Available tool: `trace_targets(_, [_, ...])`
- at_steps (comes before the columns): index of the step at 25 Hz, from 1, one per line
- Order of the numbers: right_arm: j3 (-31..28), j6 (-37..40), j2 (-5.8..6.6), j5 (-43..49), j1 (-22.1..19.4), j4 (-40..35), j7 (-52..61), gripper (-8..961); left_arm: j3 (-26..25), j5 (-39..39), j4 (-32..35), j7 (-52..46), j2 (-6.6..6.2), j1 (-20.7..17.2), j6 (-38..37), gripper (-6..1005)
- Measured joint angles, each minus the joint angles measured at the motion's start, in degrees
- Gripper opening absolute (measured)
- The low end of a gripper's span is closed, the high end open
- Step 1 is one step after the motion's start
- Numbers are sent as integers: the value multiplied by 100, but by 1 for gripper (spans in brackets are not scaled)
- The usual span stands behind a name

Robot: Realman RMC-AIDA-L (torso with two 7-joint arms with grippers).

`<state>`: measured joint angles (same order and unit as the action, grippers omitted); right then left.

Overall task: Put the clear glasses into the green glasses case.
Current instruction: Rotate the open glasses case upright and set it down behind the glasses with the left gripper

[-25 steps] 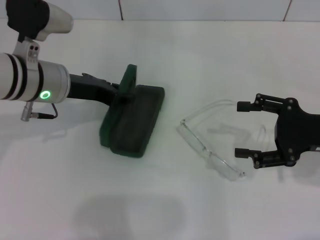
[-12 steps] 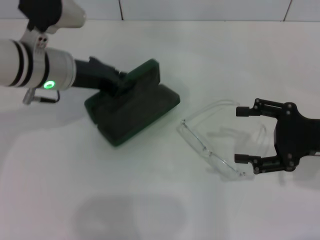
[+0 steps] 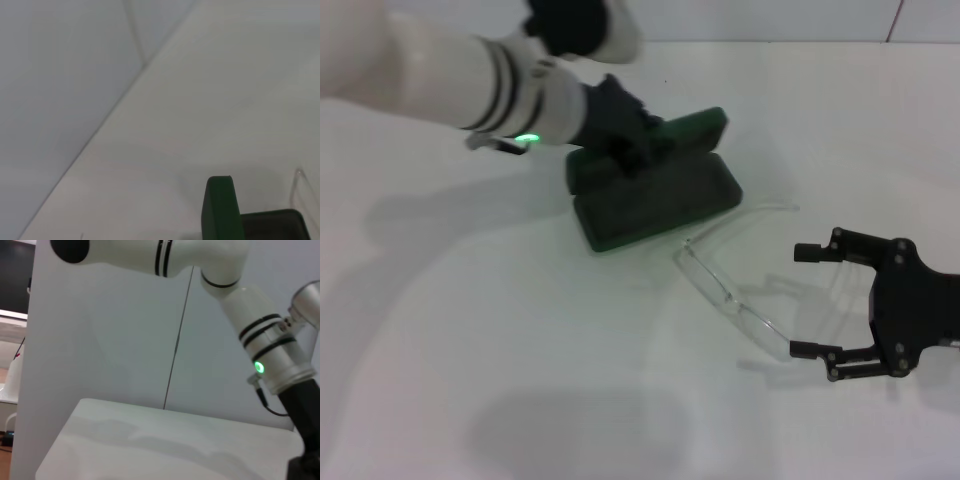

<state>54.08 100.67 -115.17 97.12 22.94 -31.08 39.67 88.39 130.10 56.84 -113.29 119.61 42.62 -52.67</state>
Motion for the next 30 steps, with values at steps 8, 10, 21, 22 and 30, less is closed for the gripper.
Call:
trace_targets(8, [-28,2,-5,0,-121,101,-169,860,744,43,-282,334,24,574,224,201])
trace_targets(10, [-35,-13,-6,-1,-136,127,-206,860,833,34,-283,445,29,637,225,201])
trace_targets(21, [-56,-66,3,-20,-201,146,-336,859,968,-185,-296,1064,39,675,282,205])
trace_targets(22, [-56,-69,4,-18,-200,146,-337,859,971,-186,-297,1060,43,677,291,205])
trace_targets(30, [-56,-75,1,-2,-215,146,-338,859,1097,-174,-296,1055,63,683,314,207])
